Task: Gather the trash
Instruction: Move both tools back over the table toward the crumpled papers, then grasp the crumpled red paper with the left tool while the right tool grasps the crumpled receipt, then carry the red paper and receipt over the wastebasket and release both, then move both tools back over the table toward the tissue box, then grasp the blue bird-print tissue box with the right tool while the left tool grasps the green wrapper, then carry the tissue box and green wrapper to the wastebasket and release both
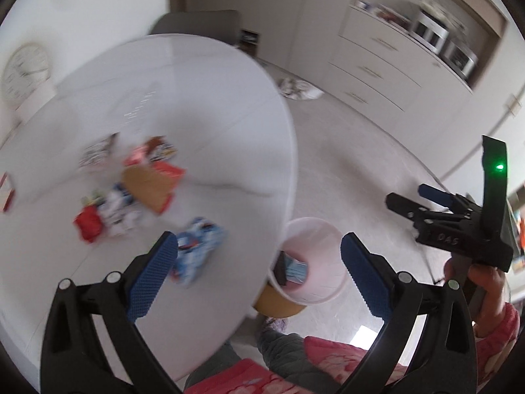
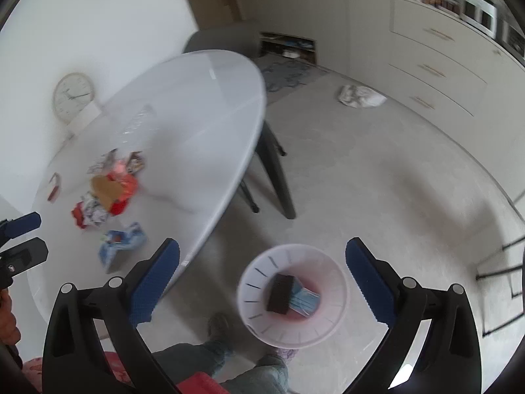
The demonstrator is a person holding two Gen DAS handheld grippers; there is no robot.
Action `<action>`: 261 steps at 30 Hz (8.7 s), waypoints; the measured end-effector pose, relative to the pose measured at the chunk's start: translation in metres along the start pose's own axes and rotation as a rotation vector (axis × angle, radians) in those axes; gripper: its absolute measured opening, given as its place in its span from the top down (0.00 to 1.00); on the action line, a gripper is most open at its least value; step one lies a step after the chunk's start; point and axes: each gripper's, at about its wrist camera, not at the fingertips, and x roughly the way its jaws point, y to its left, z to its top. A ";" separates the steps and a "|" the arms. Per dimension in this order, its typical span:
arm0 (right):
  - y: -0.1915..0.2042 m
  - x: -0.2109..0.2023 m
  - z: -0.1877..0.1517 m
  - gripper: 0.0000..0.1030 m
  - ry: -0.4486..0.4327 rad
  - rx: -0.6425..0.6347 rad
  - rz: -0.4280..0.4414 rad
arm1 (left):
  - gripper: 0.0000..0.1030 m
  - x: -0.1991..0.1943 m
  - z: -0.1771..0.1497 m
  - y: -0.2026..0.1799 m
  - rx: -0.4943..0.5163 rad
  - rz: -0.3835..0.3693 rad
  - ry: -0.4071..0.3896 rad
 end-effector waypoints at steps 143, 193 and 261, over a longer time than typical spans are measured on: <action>-0.063 0.035 -0.073 0.07 0.190 0.215 -0.092 | 0.08 0.068 -0.001 -0.032 0.078 -0.122 0.120; 0.185 0.167 -0.023 0.37 0.431 0.455 -0.046 | 0.08 0.082 -0.042 0.202 0.120 -0.155 0.096; -0.026 0.023 -0.058 0.53 0.131 0.385 -0.107 | 0.74 0.088 0.003 0.040 0.156 -0.063 0.110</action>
